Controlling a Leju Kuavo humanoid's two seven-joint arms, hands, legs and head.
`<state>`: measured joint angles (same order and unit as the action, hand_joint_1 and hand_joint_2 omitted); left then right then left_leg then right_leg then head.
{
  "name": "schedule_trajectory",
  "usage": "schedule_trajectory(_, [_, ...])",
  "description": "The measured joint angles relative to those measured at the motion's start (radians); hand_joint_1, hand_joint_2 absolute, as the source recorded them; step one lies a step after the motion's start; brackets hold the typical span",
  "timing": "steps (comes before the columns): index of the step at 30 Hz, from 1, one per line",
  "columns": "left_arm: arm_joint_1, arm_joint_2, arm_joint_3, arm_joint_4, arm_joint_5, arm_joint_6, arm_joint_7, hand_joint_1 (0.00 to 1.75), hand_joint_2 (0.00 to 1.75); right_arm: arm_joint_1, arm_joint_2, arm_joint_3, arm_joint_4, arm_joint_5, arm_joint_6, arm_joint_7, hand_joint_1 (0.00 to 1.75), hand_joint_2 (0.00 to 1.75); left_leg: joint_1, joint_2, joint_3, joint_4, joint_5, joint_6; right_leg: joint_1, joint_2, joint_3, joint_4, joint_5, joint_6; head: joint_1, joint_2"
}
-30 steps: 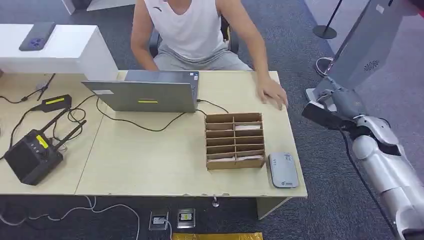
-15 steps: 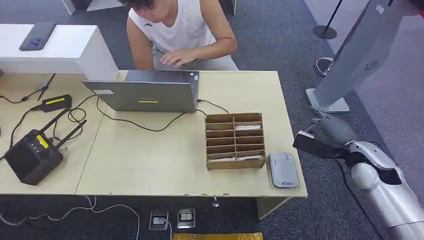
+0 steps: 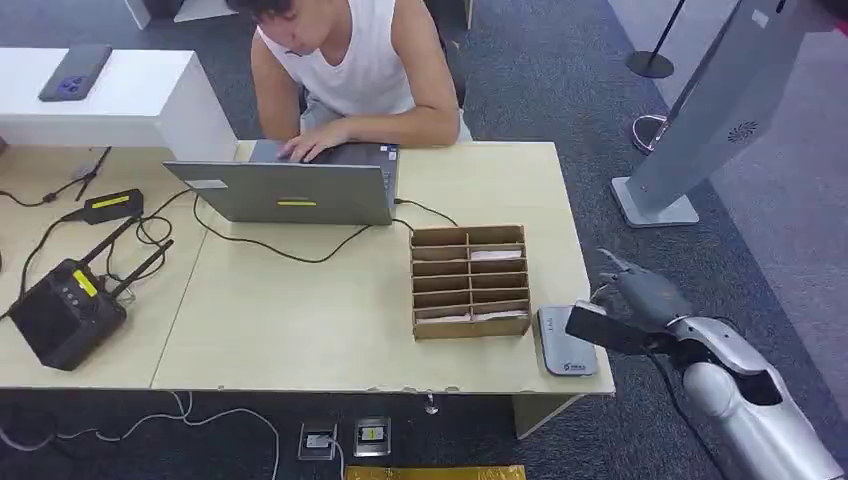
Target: Pass the card to the sensor for recognition and then transmit it.
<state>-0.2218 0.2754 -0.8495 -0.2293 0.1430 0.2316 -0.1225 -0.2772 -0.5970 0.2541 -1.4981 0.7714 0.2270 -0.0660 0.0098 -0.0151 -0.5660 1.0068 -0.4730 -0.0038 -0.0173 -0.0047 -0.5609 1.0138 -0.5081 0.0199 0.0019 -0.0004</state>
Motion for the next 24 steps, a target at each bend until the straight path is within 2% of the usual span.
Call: schedule_trajectory(24, [-0.002,-0.006,0.001,0.000,-0.019,-0.003,0.001,0.00,1.75,0.065,0.014,-0.024,0.036,0.036,-0.011,-0.017,1.75,1.75,0.000,0.000,0.000,0.000,0.000,0.000,0.000,0.000,0.000,0.000,0.000,0.000,0.000,0.000])
